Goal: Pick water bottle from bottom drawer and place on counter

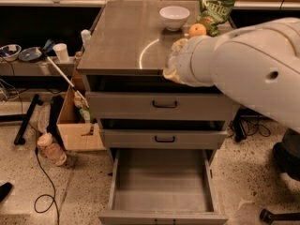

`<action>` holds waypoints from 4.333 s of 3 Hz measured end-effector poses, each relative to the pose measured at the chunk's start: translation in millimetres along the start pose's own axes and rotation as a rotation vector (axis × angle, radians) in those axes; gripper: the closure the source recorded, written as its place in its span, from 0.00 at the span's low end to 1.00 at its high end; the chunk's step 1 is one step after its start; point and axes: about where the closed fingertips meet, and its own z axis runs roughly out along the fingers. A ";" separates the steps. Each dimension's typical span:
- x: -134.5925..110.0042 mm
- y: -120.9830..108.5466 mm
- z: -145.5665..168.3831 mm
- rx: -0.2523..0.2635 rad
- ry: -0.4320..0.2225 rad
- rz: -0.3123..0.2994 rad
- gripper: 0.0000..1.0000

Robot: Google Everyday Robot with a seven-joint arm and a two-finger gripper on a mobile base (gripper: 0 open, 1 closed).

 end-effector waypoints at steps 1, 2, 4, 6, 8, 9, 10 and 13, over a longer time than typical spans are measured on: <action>0.0 -11.0 3.2 0.026 -0.004 0.004 1.00; -8.9 -41.3 8.2 0.072 -0.024 -0.022 1.00; -7.8 -70.5 47.2 0.118 -0.033 -0.037 1.00; 8.0 -63.3 88.9 0.105 -0.011 -0.005 1.00; 12.5 -50.5 118.2 0.074 0.002 0.008 1.00; 15.3 -49.5 129.5 0.070 0.011 0.021 1.00; 18.0 -55.6 153.4 0.080 0.022 0.029 1.00; 27.3 -77.6 203.6 0.122 0.069 0.019 0.76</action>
Offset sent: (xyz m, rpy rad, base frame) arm 0.0646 -0.0052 0.0682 -0.0037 -0.1646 0.0006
